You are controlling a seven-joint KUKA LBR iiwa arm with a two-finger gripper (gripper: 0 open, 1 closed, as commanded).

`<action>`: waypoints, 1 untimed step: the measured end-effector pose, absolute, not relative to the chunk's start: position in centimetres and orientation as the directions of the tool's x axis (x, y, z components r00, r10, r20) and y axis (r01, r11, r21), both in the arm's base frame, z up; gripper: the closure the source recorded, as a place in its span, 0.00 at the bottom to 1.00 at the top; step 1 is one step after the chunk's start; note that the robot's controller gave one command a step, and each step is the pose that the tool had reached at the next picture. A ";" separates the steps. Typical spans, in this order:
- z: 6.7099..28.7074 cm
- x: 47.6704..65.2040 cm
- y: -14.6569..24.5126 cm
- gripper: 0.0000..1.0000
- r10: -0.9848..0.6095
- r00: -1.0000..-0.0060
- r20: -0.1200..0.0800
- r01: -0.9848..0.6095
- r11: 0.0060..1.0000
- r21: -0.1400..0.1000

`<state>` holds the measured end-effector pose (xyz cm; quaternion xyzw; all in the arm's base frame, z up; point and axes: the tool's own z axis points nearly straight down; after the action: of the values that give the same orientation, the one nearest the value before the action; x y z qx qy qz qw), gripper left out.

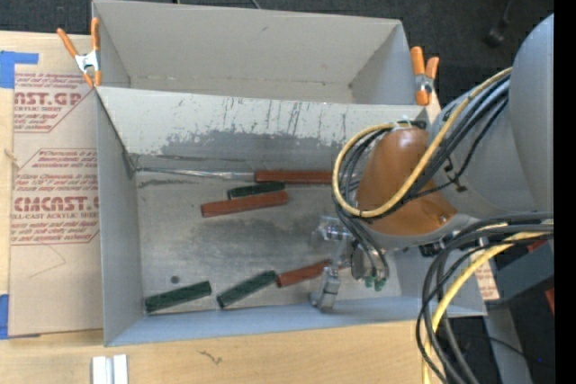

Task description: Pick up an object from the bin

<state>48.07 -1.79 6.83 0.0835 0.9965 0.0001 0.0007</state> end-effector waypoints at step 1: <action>6.9 48.2 -1.7 0.00 0.167 -0.986 -0.005 0.167 0.986 0.001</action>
Offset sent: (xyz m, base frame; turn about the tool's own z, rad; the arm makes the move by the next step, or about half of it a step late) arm 0.0000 0.0000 0.0000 0.0000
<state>48.23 -1.74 6.88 0.0836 0.9965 0.0002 0.0027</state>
